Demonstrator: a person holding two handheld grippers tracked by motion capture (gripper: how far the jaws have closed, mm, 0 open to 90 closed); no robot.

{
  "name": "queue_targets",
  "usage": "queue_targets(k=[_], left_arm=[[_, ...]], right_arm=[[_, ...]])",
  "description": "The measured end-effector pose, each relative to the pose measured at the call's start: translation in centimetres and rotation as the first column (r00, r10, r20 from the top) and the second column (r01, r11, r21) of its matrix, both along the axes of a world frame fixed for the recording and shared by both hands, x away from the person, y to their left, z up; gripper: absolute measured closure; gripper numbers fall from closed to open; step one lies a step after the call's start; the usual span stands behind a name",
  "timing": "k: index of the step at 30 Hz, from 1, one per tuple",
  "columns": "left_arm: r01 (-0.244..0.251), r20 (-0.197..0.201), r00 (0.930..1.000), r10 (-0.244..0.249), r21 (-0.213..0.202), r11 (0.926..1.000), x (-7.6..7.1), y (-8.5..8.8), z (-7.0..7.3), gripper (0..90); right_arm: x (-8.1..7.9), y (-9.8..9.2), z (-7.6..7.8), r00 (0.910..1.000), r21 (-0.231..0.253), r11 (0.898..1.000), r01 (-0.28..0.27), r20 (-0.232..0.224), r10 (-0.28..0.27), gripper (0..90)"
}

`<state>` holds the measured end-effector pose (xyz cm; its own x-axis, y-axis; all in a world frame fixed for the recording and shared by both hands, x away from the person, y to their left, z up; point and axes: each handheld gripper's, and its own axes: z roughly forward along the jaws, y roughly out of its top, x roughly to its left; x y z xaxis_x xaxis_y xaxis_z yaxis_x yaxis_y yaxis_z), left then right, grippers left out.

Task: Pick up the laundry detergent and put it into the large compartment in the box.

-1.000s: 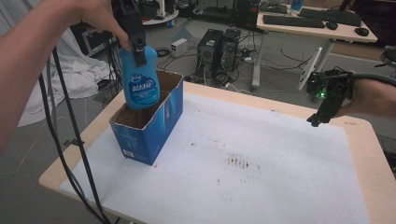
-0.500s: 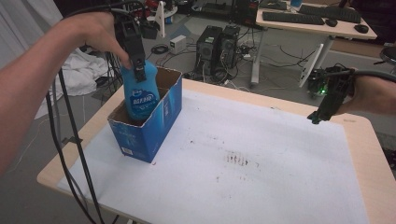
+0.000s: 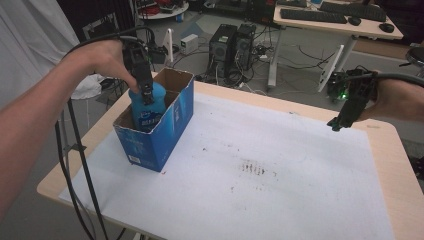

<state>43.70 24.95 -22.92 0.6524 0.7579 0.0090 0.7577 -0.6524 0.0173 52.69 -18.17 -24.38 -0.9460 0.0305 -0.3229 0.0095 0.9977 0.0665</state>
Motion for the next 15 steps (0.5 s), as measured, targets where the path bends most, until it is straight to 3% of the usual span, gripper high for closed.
queue_targets(k=[15], left_arm=[[0.044, 0.002, 0.999, -0.044, 0.005, 0.999, -0.1, -0.4, -2.7, 38.0]], right_arm=[[0.0, 0.1, -0.1, 1.0, -0.006, 1.0, -0.003, 0.0, 0.003, 10.9]])
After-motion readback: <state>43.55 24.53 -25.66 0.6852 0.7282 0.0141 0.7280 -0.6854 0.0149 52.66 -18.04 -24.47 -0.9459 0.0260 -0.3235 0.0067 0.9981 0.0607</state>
